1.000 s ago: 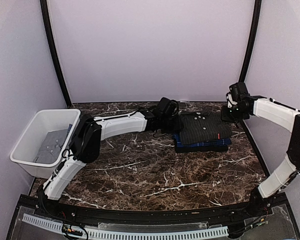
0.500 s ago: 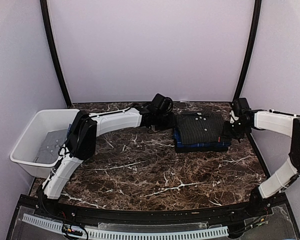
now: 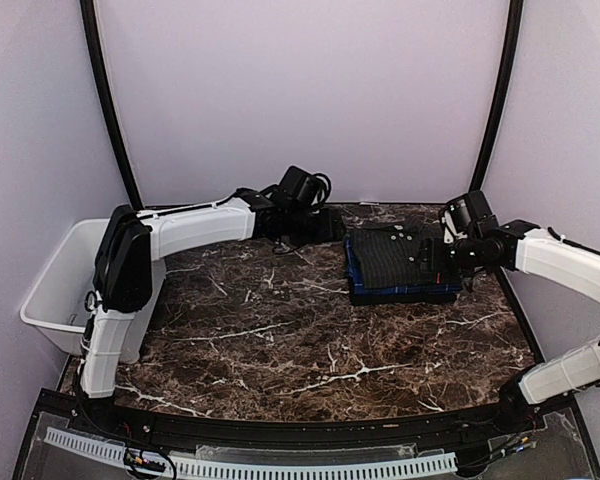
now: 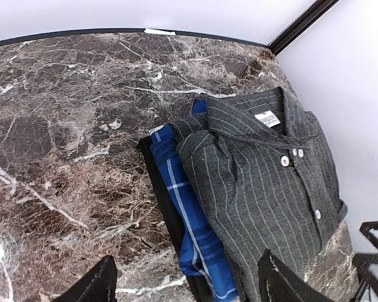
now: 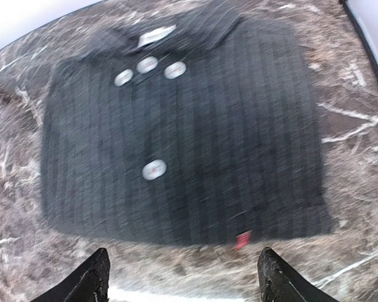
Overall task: Fold and stack the long sleeve shirts
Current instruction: Smooth out the square-folded shirt at the center of the board, then move the square-folded shirt to the corner of the board.
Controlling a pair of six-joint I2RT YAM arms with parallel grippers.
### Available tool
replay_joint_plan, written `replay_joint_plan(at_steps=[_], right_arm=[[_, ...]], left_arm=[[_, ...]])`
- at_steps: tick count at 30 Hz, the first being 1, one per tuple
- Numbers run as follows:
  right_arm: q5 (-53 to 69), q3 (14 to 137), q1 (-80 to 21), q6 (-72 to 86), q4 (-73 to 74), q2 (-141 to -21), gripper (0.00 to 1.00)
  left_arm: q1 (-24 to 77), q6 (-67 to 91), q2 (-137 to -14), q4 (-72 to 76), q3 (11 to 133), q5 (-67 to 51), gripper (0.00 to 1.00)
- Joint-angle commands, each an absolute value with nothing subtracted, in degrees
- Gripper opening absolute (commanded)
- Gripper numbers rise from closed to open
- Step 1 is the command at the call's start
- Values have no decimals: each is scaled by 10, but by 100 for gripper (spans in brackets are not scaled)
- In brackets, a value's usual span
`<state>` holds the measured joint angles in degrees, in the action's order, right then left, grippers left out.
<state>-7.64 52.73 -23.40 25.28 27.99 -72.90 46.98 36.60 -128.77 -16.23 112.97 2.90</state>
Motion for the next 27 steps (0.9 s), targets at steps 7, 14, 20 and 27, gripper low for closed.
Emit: replay_joint_plan(at_steps=[7, 14, 20, 27], right_arm=[[-86, 527, -409, 379, 269, -782, 95], [-72, 563, -477, 431, 225, -890, 99], [-101, 568, -479, 462, 209, -940, 99], [-141, 601, -479, 469, 226, -995, 99]], left_arm=[[455, 325, -1109, -120, 974, 52, 90], [439, 324, -1037, -108, 896, 60, 98], [427, 318, -1002, -108, 862, 67, 99], [414, 322, -981, -107, 835, 63, 99]])
